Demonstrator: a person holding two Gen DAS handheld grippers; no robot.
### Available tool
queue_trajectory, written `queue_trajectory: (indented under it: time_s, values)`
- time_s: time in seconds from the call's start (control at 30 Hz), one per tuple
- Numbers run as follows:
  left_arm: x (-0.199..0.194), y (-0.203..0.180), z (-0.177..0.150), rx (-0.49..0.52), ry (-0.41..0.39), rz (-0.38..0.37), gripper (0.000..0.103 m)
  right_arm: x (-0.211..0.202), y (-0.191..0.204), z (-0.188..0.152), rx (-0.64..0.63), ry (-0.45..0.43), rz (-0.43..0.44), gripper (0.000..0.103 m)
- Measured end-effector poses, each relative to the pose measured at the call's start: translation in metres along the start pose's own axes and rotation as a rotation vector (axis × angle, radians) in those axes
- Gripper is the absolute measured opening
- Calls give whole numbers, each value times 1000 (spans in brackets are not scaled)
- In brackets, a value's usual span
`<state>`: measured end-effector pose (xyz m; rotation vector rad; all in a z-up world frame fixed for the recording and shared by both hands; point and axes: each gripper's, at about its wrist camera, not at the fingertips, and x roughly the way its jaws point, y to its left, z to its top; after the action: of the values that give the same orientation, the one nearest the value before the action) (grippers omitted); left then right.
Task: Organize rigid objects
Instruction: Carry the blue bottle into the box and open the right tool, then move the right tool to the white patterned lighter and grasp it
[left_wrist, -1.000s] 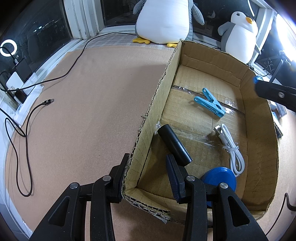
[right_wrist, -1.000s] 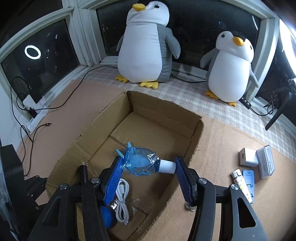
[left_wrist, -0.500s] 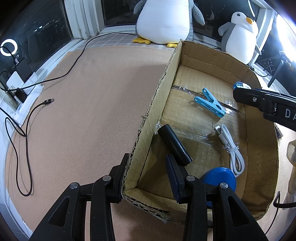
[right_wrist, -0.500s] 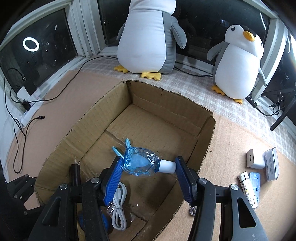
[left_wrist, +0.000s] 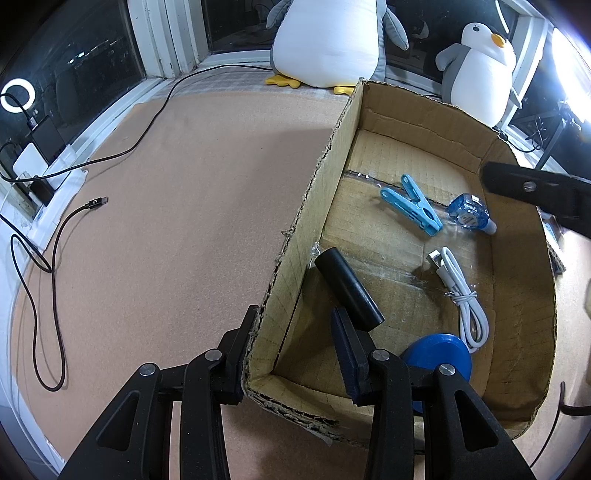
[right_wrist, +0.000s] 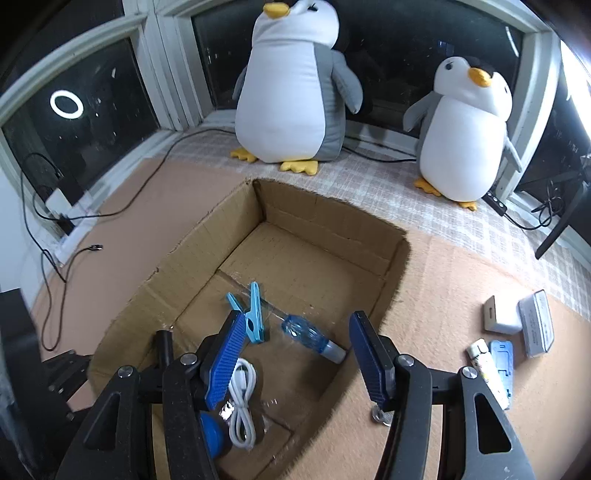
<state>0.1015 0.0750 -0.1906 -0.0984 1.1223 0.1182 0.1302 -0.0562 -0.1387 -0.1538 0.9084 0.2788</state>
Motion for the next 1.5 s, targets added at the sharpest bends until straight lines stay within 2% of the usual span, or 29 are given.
queue_trajectory:
  time_s: [0.07,0.17,0.37,0.5,0.7,1.0,1.5]
  values:
    - [0,0,-1,2,-1,1,42,-9,-8,-3,17,-10,17,61]
    - [1,0,-1,3,-1,2,42,-24,-27,-10,55,-22,47,61]
    - [1,1,-1,3,-2,3,42,-45,-72,-29,97,-52,31,62]
    - [1,1,-1,5,-2,5,42,-41,-116,-43,153,-41,8,63]
    - [1,2,-1,6,-4,8,42,-21,-153,-58,166,9,-35,63]
    - [1,1,-1,7,-3,8,42,-2,-172,-61,214,58,-49,63]
    - [2,3,-3,3,3,4,42,17,-165,-57,201,120,-1,63]
